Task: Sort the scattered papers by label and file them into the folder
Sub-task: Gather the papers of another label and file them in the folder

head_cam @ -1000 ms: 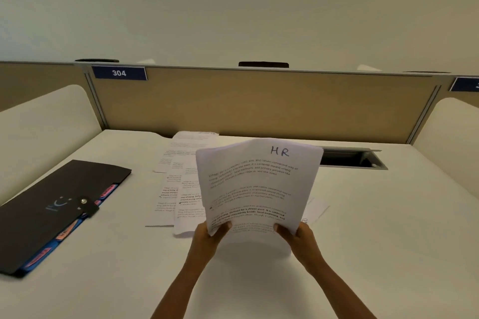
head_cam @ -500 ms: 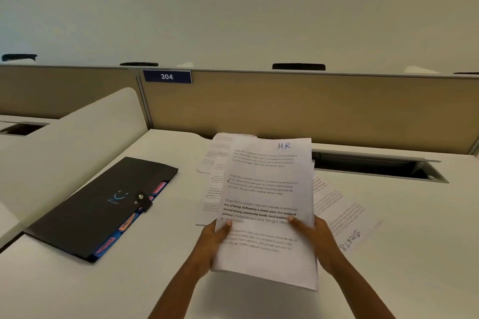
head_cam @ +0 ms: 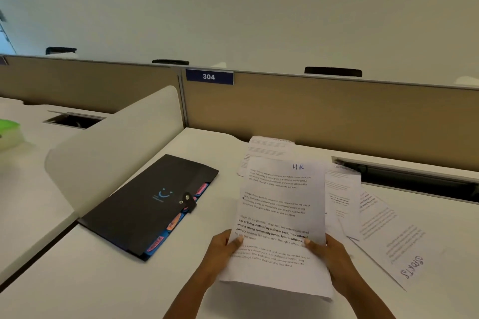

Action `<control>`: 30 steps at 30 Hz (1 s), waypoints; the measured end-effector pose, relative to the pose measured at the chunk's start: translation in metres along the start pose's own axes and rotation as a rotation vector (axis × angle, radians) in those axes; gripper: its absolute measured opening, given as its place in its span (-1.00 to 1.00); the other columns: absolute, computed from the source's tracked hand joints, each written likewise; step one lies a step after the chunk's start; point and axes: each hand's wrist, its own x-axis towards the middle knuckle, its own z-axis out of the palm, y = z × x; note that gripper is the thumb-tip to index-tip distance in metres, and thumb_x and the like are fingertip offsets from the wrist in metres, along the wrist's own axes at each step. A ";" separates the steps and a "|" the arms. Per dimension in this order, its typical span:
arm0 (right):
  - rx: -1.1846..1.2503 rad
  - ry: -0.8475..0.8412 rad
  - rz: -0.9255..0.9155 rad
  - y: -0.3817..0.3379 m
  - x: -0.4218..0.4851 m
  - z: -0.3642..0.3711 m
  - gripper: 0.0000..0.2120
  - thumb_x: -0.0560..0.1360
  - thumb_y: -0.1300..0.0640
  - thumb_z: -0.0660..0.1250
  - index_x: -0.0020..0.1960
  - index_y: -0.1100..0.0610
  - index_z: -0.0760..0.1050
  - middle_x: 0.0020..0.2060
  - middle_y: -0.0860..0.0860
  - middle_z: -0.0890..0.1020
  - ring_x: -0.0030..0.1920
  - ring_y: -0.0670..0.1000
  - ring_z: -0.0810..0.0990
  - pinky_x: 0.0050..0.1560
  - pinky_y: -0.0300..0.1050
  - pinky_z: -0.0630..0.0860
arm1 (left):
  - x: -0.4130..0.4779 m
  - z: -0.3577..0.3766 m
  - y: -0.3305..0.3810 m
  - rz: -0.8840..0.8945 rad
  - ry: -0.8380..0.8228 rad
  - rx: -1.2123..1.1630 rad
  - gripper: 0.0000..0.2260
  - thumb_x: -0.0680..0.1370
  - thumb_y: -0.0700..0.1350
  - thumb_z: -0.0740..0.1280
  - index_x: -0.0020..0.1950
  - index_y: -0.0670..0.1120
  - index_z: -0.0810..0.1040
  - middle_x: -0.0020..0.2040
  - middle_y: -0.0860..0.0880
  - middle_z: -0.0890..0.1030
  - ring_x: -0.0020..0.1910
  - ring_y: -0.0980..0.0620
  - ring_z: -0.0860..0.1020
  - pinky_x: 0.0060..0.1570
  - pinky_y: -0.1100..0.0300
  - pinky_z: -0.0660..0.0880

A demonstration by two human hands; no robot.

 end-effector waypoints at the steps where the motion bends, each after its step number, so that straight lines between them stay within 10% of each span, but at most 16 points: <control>1: 0.001 0.014 0.017 0.000 0.000 0.005 -0.86 0.47 0.34 0.29 0.00 0.18 0.49 -0.12 0.17 0.65 -0.18 0.20 0.63 -0.41 -0.10 0.61 | 0.001 -0.007 0.000 0.013 0.021 0.053 -0.88 0.57 -0.12 0.23 0.04 -0.08 0.53 -0.02 -0.03 0.65 -0.15 0.07 0.64 -0.24 0.32 0.53; 6: -0.038 0.053 0.037 -0.002 0.004 0.028 -0.82 0.47 0.36 0.28 0.07 0.25 0.43 -0.19 0.11 0.60 -0.24 0.14 0.58 -0.55 -0.24 0.52 | 0.016 -0.063 -0.004 0.205 0.400 0.612 -0.81 0.59 -0.11 0.17 0.10 -0.06 0.55 0.01 -0.02 0.62 -0.12 0.08 0.55 -0.22 0.44 0.39; 10: -0.064 0.068 0.064 0.003 0.012 0.046 -0.80 0.49 0.35 0.27 0.10 0.22 0.41 -0.19 0.07 0.60 -0.22 0.14 0.58 -0.55 -0.24 0.52 | 0.030 -0.121 -0.005 0.363 0.636 1.135 -0.74 0.26 -0.22 0.53 -0.08 -0.12 0.63 -0.20 -0.12 0.62 -0.31 -0.09 0.58 -0.37 0.15 0.48; 16: -0.061 0.066 0.094 0.013 0.023 0.074 -0.76 0.49 0.33 0.27 0.14 0.20 0.40 -0.14 0.10 0.60 -0.17 0.16 0.59 -0.52 -0.22 0.55 | 0.044 -0.166 -0.012 -0.200 0.414 1.474 -0.34 0.50 0.20 0.21 0.47 -0.06 0.06 0.44 -0.23 0.18 0.42 -0.19 0.20 0.32 -0.04 0.25; 22: -0.059 0.055 0.094 0.016 0.027 0.093 -0.76 0.49 0.31 0.27 0.15 0.20 0.39 -0.05 0.14 0.59 -0.15 0.18 0.59 -0.52 -0.21 0.56 | 0.050 -0.164 -0.011 -0.125 0.254 1.467 -0.62 0.56 -0.02 0.16 0.34 -0.12 0.25 0.26 -0.21 0.44 0.19 -0.14 0.47 0.11 0.09 0.45; 27: -0.038 0.034 0.081 0.017 0.028 0.100 -0.77 0.50 0.31 0.26 0.15 0.22 0.38 -0.10 0.14 0.59 -0.17 0.18 0.58 -0.52 -0.20 0.56 | 0.050 -0.171 0.003 0.090 0.178 1.551 -0.37 0.59 -0.18 0.16 0.51 0.04 -0.17 -0.04 -0.15 0.47 -0.30 0.09 0.44 -0.13 0.21 0.46; 30: -0.015 0.024 0.076 0.020 0.027 0.104 -0.77 0.50 0.32 0.25 0.14 0.21 0.37 -0.11 0.13 0.58 -0.17 0.18 0.57 -0.53 -0.21 0.55 | 0.045 -0.182 0.008 0.177 0.172 1.588 -0.45 0.59 -0.12 0.17 0.50 0.09 -0.02 0.16 -0.14 0.48 -0.03 0.00 0.56 -0.03 0.21 0.50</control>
